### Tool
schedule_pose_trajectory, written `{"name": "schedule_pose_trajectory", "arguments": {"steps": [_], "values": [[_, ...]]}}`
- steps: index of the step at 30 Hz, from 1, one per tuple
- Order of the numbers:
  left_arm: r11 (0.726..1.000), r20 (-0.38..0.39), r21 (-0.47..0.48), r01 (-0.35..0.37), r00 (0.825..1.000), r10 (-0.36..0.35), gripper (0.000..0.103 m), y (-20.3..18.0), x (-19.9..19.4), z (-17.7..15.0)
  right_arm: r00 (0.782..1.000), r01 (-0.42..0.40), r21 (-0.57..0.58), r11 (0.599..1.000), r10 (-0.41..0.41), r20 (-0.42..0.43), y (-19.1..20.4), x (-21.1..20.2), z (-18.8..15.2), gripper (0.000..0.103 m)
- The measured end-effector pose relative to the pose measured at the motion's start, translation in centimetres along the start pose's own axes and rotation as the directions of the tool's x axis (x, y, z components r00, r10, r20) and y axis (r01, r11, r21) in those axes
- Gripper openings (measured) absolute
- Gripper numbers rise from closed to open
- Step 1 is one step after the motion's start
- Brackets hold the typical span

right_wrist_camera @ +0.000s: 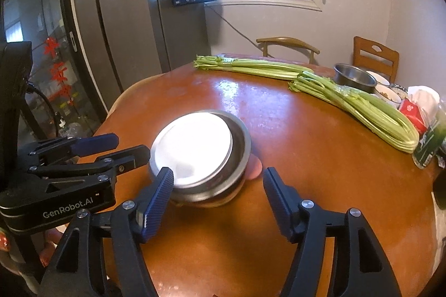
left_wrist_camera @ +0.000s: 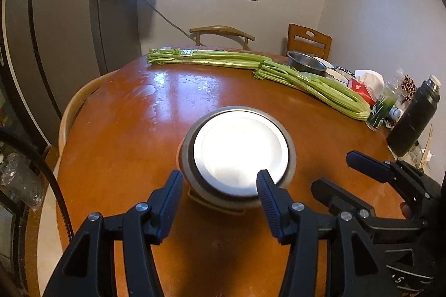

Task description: Organize plates and bowls

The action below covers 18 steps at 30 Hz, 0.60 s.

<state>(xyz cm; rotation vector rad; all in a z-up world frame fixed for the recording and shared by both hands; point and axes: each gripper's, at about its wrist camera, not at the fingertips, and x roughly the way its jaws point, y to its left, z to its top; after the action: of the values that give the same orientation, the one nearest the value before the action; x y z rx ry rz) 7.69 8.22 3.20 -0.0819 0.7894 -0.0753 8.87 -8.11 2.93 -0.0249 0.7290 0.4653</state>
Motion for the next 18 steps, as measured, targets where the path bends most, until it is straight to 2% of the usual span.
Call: {"name": "schedule_pose_trajectory", "arguments": {"steps": [11,15,18], "values": [[0.999,0.011,0.006,-0.046,0.999,0.046,0.056,-1.3,-2.0,-3.6,0.999,0.033,0.013,0.999,-0.034,0.034,-0.5,-2.6,-3.5,0.075],[0.999,-0.006,0.017,-0.046,0.999,0.046,0.063,-2.1,-1.8,-5.7,0.998,0.047,0.023,0.999,-0.048,0.029,-0.8,-2.9,-5.4,0.075],[0.999,-0.006,0.008,-0.048,0.999,0.048,0.063,-2.3,-1.8,-7.0,0.998,0.048,0.033,0.998,-0.049,0.030,-0.9,-3.2,-7.0,0.075]]}}
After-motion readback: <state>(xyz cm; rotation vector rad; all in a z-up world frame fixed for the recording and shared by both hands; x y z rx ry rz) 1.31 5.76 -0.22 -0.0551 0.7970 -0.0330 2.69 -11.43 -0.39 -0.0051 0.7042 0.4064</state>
